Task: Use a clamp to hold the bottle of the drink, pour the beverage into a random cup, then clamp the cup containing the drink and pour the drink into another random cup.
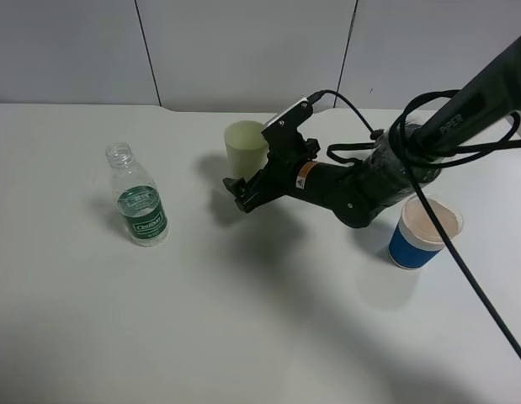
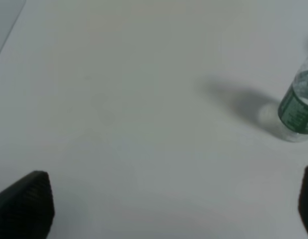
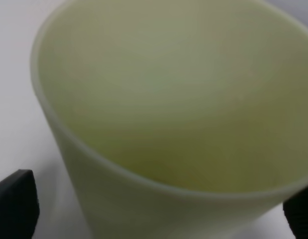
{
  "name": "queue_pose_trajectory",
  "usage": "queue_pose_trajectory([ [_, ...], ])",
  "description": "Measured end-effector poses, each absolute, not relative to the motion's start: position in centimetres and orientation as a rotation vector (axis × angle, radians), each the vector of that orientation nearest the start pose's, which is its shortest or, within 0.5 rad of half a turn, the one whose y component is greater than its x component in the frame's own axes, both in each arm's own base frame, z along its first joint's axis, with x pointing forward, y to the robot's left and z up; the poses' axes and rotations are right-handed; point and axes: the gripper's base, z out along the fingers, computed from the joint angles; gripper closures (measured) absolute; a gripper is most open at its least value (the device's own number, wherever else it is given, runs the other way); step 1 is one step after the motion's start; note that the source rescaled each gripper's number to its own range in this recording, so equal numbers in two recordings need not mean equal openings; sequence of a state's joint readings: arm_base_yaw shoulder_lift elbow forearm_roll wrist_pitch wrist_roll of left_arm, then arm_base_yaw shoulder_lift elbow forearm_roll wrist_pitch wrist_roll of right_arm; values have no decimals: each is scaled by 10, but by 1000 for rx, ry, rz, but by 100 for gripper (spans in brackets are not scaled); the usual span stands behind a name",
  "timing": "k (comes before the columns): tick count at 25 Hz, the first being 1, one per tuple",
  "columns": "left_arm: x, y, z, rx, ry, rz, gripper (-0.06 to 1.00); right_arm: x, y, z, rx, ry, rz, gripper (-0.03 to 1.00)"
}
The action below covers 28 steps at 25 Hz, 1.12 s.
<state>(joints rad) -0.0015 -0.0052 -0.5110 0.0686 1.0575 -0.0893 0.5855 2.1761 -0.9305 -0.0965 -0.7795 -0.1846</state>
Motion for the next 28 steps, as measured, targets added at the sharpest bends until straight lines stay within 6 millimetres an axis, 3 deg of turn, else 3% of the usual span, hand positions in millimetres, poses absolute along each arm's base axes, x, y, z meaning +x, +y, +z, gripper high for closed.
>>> queue_pose_trajectory([
  [4,-7,5,281,-92,2021,24,-6,327,224,80,-847,1788,281,0],
  [7,-7,5,281,-92,2021,24,-6,327,224,86,-856,1804,274,-1],
  [8,-7,5,281,-92,2021,24,-6,325,222,110,-866,1825,260,-2],
  [10,-7,5,281,-92,2021,24,-6,324,220,122,-872,1839,252,-2],
  [12,-7,5,281,-92,2021,24,-6,314,214,161,-869,1907,235,-2],
  [13,-7,5,281,-92,2021,24,-6,314,214,161,-869,1907,235,-2],
  [16,-7,5,281,-92,2021,24,-6,298,201,211,-827,1954,234,-3],
  [18,-7,5,281,-92,2021,24,-6,294,198,222,-819,1945,236,-3],
  [21,-7,5,281,-92,2021,24,-6,287,183,254,-774,1907,229,-3],
  [23,-7,5,281,-92,2021,24,-6,285,144,291,-652,1877,172,-3],
  [27,-7,5,281,-92,2021,24,-6,285,93,312,-506,1916,72,-3],
  [28,-7,5,281,-92,2021,24,-6,285,93,312,-506,1916,72,-3],
])
